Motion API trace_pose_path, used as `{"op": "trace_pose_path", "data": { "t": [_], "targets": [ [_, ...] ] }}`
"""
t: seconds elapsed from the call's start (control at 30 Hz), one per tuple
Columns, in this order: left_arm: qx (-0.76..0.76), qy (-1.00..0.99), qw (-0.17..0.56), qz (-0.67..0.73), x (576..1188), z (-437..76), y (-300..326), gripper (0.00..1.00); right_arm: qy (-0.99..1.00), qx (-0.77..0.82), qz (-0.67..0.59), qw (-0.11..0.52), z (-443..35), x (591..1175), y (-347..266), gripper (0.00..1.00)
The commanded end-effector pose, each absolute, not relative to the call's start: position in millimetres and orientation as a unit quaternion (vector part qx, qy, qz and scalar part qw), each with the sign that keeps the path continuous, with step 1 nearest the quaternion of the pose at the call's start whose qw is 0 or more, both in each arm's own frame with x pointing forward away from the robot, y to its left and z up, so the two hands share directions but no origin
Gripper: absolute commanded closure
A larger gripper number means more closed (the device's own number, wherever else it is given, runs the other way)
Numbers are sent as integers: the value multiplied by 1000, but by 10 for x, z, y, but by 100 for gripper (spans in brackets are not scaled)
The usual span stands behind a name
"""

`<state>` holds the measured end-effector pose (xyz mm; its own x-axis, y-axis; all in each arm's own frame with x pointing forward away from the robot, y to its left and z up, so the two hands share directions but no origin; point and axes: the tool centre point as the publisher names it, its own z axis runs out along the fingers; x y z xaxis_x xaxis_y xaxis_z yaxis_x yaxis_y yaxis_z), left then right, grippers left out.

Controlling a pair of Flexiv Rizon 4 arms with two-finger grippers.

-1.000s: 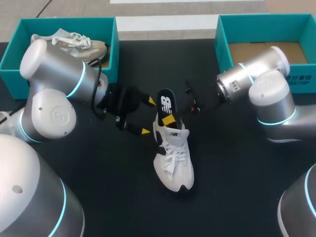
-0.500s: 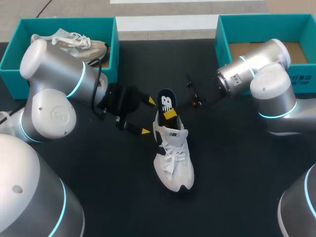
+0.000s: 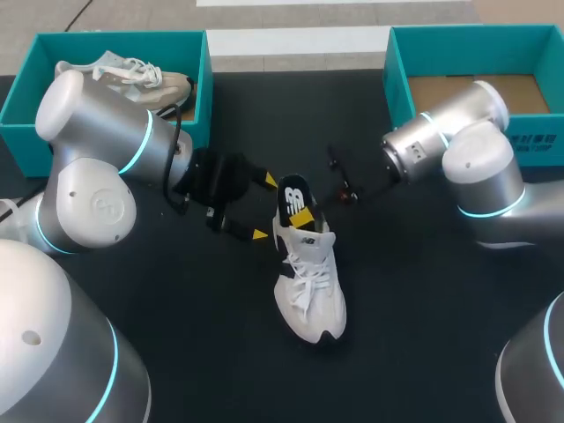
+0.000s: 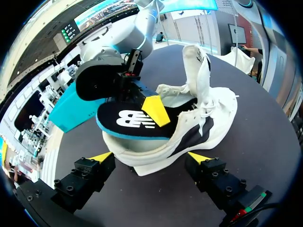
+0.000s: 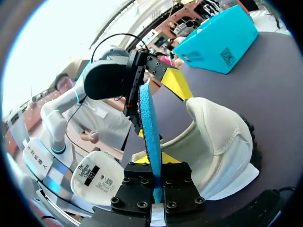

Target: Take the shoe out of the shoebox, open the shoe tongue, remove and reinsert the insole, then place the shoe into the shoebox

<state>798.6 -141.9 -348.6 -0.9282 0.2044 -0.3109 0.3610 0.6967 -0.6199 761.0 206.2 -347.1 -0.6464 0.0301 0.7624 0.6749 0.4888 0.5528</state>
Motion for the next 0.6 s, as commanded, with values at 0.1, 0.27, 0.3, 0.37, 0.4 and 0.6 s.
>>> {"op": "trace_pose_path", "data": {
  "t": [0.1, 0.27, 0.3, 0.37, 0.4, 0.6],
  "targets": [
    [154, 915, 110, -356, 7982, -3490, -1427, 0, -783, -236, -443, 367, -3568, 7491, 2103, 100],
    [154, 915, 110, -356, 7982, -3490, -1427, 0, -784, -238, -437, 370, -3565, 7486, 2112, 100],
    [154, 915, 110, -356, 7982, -3490, -1427, 0, -785, -239, -436, 370, -3563, 7489, 2113, 100],
    [154, 915, 110, -356, 7982, -3490, -1427, 0, -787, -240, -432, 368, -3551, 7507, 2125, 100],
    [154, 915, 110, -356, 7982, -3490, -1427, 0, -788, -240, -433, 367, -3550, 7516, 2124, 100],
    [154, 915, 110, -356, 7982, -3490, -1427, 0, -791, -238, -434, 359, -3509, 7571, 2132, 86]
  ]
}}
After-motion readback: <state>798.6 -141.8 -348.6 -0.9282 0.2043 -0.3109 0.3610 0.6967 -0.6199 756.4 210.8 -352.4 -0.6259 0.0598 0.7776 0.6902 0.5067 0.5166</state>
